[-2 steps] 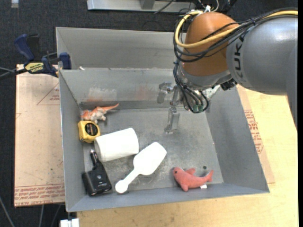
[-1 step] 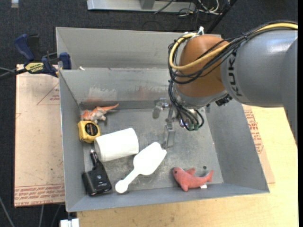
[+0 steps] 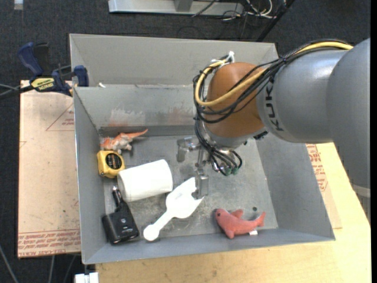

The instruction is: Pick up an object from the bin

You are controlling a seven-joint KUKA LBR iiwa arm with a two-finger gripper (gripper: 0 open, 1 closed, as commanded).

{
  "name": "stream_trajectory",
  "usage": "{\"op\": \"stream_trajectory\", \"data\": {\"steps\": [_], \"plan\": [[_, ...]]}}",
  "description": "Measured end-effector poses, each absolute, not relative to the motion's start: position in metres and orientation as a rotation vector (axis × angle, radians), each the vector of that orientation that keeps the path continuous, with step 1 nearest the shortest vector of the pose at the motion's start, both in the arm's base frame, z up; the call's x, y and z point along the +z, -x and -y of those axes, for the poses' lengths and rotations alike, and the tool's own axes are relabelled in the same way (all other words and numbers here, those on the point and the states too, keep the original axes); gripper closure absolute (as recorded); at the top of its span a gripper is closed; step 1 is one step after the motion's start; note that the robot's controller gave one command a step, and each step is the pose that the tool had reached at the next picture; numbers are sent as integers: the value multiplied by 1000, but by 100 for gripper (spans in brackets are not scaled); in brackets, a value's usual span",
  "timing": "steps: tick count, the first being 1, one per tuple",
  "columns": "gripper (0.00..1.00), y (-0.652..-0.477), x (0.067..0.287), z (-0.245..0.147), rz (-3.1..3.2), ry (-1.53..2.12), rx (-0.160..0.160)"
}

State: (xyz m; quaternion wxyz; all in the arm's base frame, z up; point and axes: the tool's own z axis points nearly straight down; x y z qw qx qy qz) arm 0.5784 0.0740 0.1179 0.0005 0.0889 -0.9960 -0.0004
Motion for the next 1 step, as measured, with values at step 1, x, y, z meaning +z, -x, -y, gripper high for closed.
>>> {"op": "stream_trajectory", "data": {"steps": [1], "plan": [[0,-561,89,-70,3092,-596,-3]]}}
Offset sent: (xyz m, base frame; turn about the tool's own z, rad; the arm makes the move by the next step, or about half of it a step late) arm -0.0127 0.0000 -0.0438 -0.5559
